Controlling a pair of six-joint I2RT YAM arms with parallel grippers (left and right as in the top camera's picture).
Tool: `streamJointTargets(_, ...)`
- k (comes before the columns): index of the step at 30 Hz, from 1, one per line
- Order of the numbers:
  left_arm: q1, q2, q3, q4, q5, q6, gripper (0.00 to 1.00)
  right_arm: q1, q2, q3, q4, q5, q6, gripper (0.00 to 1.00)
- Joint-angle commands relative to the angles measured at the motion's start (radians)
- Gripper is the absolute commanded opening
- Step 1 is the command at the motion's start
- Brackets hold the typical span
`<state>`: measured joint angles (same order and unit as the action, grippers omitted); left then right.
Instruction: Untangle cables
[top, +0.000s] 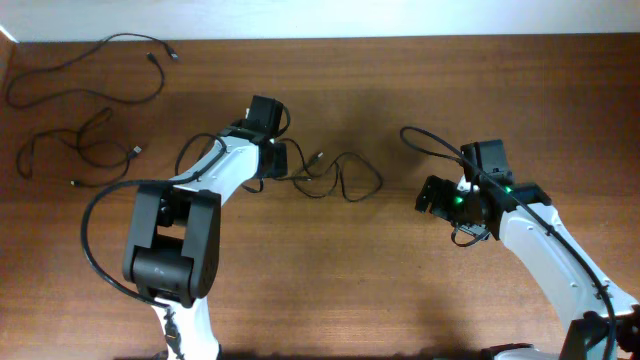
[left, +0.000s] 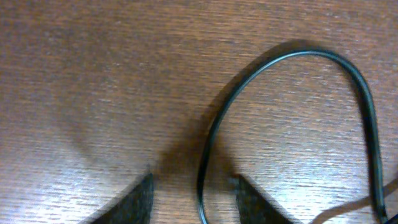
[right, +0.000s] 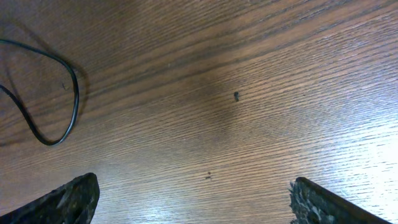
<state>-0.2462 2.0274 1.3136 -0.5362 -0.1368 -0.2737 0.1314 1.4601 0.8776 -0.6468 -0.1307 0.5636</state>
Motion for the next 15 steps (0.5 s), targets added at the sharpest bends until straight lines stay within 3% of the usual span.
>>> streamJointTargets(1, 0.000, 0.028, -0.010, 0.017, 0.002, -0.003, 0.23, -0.001, 0.002, -0.011, -0.001, 0.012, -0.007, 0.98)
streamJointTargets(2, 0.000, 0.028, -0.010, 0.024, 0.002, -0.002, 0.11, -0.001, 0.002, -0.011, -0.001, 0.012, -0.007, 0.98)
streamJointTargets(4, 0.000, 0.027, -0.009, 0.028, 0.002, -0.002, 0.00, -0.001, 0.002, -0.011, -0.001, 0.012, -0.007, 0.98)
streamJointTargets(7, 0.000, -0.018, 0.018, -0.004, 0.066, -0.002, 0.00, -0.001, 0.002, -0.011, -0.002, 0.011, -0.007, 0.98)
streamJointTargets(12, 0.000, -0.297, 0.059, 0.003, 0.334, -0.002, 0.00, -0.001, 0.002, -0.011, -0.001, 0.011, -0.007, 0.98)
streamJointTargets(15, -0.004, -0.458, 0.059, 0.002, 0.410, -0.001, 0.00, -0.001, 0.002, -0.011, 0.000, 0.011, -0.006, 0.98)
